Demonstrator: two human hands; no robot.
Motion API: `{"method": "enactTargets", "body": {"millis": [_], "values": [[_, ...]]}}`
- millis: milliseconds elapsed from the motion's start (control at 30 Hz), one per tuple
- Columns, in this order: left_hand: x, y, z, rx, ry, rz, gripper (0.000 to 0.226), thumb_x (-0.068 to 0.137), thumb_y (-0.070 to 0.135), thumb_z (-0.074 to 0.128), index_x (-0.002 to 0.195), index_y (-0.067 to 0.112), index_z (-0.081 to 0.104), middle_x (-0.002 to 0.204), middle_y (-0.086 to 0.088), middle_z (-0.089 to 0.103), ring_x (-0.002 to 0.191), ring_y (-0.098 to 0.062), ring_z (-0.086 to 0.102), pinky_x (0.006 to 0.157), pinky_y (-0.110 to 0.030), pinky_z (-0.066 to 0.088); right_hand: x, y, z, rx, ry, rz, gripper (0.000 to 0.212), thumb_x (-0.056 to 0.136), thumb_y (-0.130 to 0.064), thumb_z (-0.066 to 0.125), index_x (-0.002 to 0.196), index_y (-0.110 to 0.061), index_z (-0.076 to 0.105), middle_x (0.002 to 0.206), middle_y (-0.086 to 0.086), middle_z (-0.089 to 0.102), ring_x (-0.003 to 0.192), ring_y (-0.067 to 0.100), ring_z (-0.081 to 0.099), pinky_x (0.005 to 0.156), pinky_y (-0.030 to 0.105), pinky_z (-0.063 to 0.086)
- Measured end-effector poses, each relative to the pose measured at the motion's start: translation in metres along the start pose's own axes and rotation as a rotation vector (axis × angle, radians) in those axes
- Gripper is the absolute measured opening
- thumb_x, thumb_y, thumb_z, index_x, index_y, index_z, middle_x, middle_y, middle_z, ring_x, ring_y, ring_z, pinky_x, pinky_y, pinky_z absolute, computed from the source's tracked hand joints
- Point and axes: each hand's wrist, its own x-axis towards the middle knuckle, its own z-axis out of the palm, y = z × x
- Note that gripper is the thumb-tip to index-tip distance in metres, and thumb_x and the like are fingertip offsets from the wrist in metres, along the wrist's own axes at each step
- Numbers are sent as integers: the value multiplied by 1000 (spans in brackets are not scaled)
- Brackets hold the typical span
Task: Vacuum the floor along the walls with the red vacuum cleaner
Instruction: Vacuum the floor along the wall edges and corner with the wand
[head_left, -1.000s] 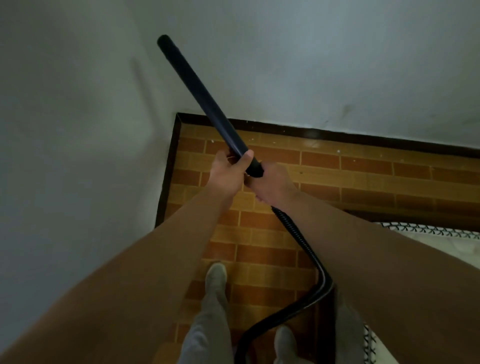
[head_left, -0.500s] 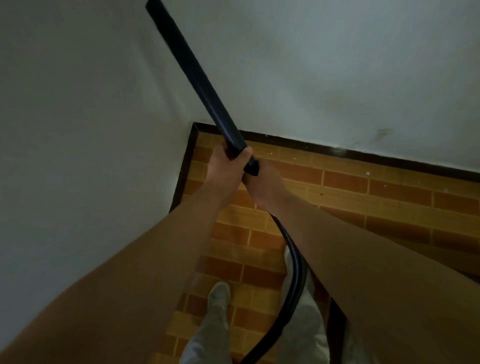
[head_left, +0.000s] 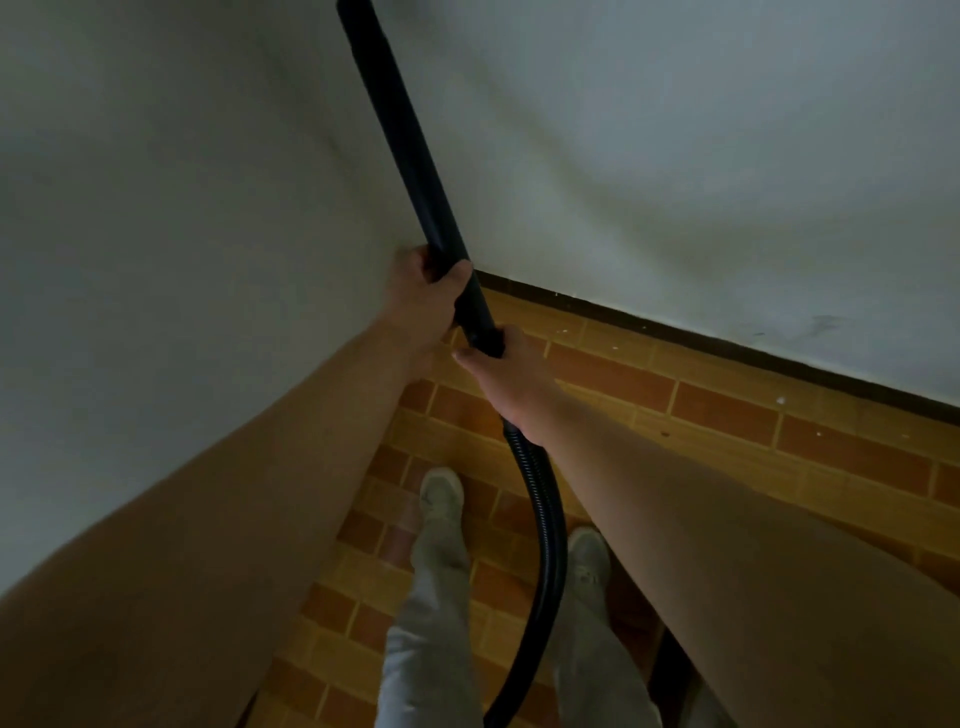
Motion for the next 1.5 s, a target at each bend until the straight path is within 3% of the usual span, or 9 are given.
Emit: {"method": "enactTargets", "body": {"millis": [100,233,433,567,733,1000,1267,1367,1500], "values": [[28,-23,-4,17,-36,-60,41,98,28,64,135,15,53,127,-5,65,112,-21,66,96,-41,57,30,-4,4,40,28,8,39,98,-45,60,128,-22,50,82,-6,59,61,5,52,40,9,38],[73,-62,-12,16,-71,-151,43,103,29,56,143,14,48,128,-5,62,105,-15,66,79,-28,62,82,3,22,7,60,44,34,102,-44,52,126,-21,54,85,-6,61,64,5,53,50,17,40],[142,-133,-24,63,-88,-261,41,105,36,51,141,16,49,126,-7,64,104,-21,70,89,-42,61,165,53,57,-150,33,138,31,106,-45,43,122,-21,53,86,1,65,55,8,51,38,15,34],[180,-194,-12,60,-66,-342,34,104,36,52,133,18,55,119,-5,66,103,-20,69,79,-32,61,213,102,67,-178,0,211,32,107,-44,41,121,-17,51,93,6,65,61,14,54,49,26,37],[219,-269,15,66,-18,-442,35,104,35,53,129,11,57,117,-11,65,99,-25,70,67,-29,61,264,174,69,-265,-71,275,36,107,-45,38,123,-15,51,89,5,62,63,16,54,52,28,37],[240,-364,63,90,-60,-552,35,105,38,50,121,10,63,110,-11,68,95,-27,69,88,-45,60,300,270,60,-243,-112,422,33,107,-46,38,115,-15,49,87,5,61,64,16,54,56,29,41],[245,-402,88,173,-99,-585,36,105,39,50,122,11,65,109,-9,70,88,-23,68,75,-36,59,309,313,58,-191,-69,558,33,106,-48,38,115,-18,48,99,6,62,79,19,62,68,36,52],[244,-405,92,155,-133,-614,37,105,37,50,125,9,63,113,-12,69,97,-29,70,87,-47,60,307,319,57,-194,-60,593,35,104,-50,40,115,-19,49,99,6,64,82,22,65,70,38,53],[247,-406,93,144,-153,-623,34,106,30,50,123,3,62,116,-19,68,101,-35,70,83,-50,61,310,317,56,-158,-38,610,28,106,-43,41,114,-17,49,92,2,65,74,18,61,66,33,48]]}}
